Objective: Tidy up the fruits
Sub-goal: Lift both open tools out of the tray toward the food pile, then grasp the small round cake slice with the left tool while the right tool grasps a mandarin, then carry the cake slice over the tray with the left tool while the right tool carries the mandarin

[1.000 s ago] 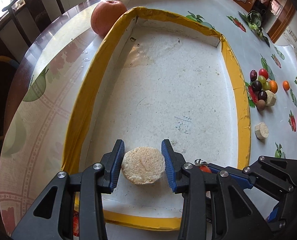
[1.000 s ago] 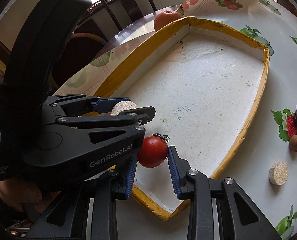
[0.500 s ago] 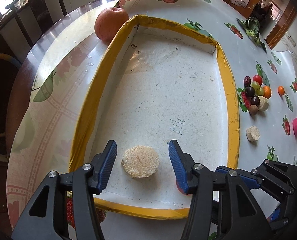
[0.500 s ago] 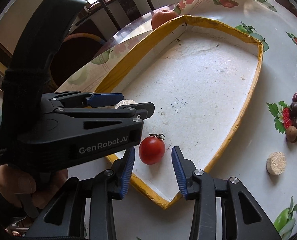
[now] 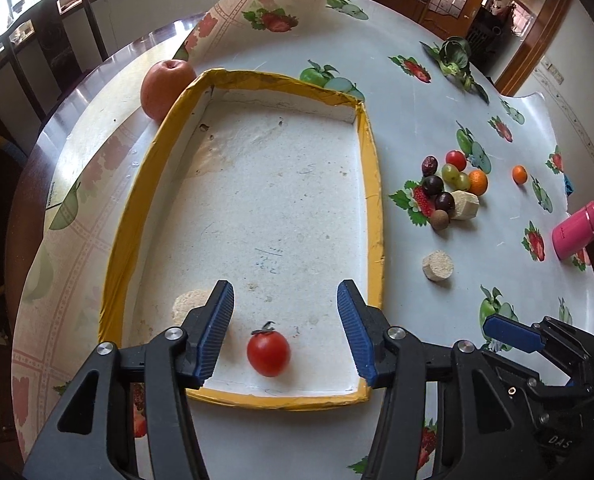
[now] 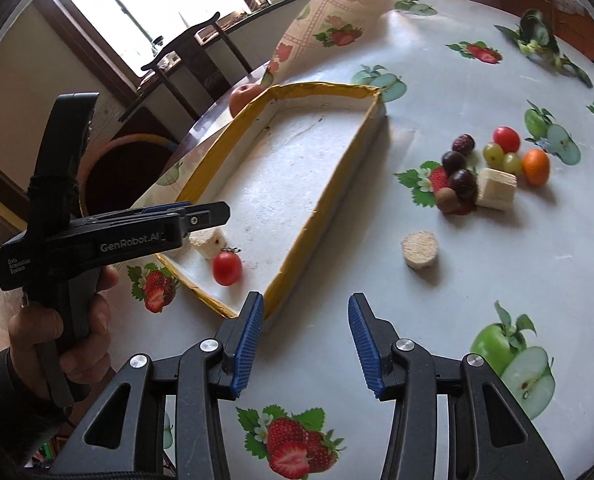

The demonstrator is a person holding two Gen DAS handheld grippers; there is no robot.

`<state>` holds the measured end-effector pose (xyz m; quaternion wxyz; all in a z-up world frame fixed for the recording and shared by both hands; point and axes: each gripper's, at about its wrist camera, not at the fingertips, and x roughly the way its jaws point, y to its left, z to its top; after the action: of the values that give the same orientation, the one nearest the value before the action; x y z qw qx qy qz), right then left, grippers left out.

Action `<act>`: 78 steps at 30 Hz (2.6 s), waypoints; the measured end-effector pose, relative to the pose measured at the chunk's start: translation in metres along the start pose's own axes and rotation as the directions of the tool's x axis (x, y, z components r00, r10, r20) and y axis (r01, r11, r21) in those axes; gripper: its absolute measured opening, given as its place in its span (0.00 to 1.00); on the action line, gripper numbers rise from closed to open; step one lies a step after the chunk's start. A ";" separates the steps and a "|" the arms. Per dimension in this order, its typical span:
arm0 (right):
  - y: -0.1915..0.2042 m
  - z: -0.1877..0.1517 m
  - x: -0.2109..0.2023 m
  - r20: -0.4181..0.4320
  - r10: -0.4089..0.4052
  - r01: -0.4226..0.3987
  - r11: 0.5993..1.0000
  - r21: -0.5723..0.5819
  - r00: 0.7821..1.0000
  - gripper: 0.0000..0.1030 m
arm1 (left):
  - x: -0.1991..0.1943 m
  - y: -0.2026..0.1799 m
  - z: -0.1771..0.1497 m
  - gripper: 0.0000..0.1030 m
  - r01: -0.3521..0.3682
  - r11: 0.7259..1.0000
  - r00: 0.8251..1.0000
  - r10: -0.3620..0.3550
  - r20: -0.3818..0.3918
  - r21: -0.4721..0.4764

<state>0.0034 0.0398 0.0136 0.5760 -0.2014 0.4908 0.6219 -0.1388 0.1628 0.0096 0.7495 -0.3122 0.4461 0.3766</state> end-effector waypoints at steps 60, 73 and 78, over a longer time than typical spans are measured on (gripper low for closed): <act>-0.328 0.088 -0.032 0.130 -0.497 0.394 0.799 0.454 0.858 0.34 | 0.089 -0.146 0.019 0.26 0.152 0.964 0.982 -0.122 -0.142 0.218; -0.221 0.035 -0.056 0.205 -0.330 0.229 0.888 0.399 0.922 0.34 | 0.048 -0.122 0.011 0.26 0.165 0.970 0.985 -0.152 -0.085 0.179; -0.172 0.023 -0.052 0.198 -0.269 0.191 0.920 0.341 0.943 0.34 | 0.036 -0.112 0.007 0.26 0.141 0.977 0.989 -0.133 -0.063 0.160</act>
<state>0.1811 0.0071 0.0006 0.7256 -0.0860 0.4836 0.4820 -0.0301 0.1202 -0.0049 0.7851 -0.2890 0.4722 0.2779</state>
